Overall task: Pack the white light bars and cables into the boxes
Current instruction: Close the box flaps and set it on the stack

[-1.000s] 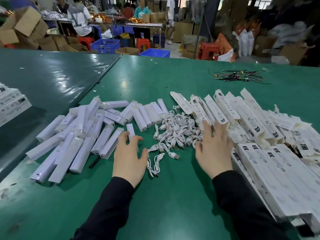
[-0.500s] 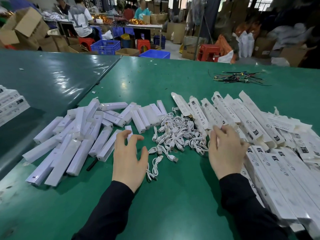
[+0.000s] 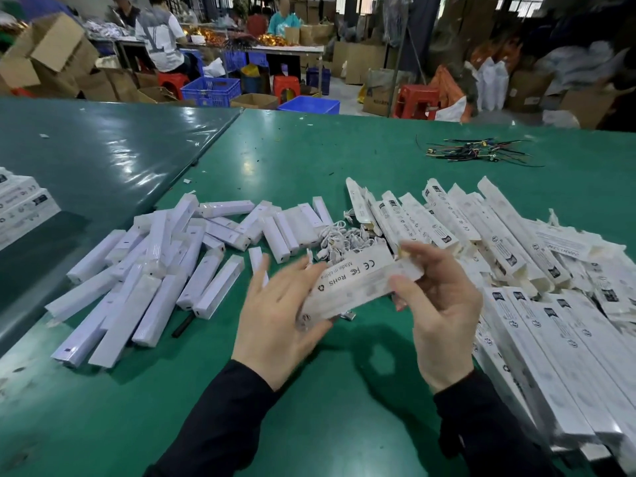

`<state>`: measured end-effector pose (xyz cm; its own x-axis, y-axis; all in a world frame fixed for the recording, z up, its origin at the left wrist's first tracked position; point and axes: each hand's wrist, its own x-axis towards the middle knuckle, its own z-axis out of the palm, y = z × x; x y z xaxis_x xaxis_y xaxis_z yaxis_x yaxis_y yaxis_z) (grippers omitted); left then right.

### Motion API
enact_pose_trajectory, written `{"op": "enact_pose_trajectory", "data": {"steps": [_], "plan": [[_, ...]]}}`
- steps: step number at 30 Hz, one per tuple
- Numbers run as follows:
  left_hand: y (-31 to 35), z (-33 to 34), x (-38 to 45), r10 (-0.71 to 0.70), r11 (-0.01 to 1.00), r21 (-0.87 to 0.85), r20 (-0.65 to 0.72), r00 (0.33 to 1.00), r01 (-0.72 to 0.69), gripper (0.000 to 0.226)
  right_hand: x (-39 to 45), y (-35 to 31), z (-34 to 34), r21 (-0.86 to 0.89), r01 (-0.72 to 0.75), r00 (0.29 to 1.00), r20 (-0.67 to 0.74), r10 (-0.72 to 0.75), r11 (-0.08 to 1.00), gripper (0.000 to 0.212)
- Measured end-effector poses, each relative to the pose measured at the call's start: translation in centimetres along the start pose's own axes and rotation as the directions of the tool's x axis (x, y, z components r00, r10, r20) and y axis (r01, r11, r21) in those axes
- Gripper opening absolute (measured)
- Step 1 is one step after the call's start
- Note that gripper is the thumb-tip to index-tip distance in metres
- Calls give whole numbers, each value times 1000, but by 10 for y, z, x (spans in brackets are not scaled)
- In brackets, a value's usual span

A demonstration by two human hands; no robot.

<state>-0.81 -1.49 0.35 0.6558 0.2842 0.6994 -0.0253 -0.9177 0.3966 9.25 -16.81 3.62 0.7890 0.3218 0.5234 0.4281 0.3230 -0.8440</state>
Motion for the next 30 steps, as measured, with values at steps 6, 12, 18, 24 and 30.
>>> {"op": "enact_pose_trajectory", "data": {"steps": [6, 12, 18, 24, 30], "plan": [[31, -2, 0, -291, 775, -532, 180, 940, 341, 36, 8, -2, -7, 152, -320, 912, 318, 261, 935, 38], [46, -3, 2, -334, 260, -683, 600, 727, 683, 27, 4, -2, 3, 128, -443, 870, 300, 391, 887, 16], [48, -3, 1, -148, 103, -547, 818, 556, 831, 47, 2, -1, 5, 12, -485, 849, 247, 467, 874, 19], [49, 3, 0, -177, -123, -563, 823, 540, 817, 43, 1, 6, 5, -19, -592, 778, 248, 578, 805, 34], [42, 1, 0, -18, -293, -462, 878, 479, 837, 52, 3, 5, 2, 118, -664, 726, 339, 599, 738, 37]]}}
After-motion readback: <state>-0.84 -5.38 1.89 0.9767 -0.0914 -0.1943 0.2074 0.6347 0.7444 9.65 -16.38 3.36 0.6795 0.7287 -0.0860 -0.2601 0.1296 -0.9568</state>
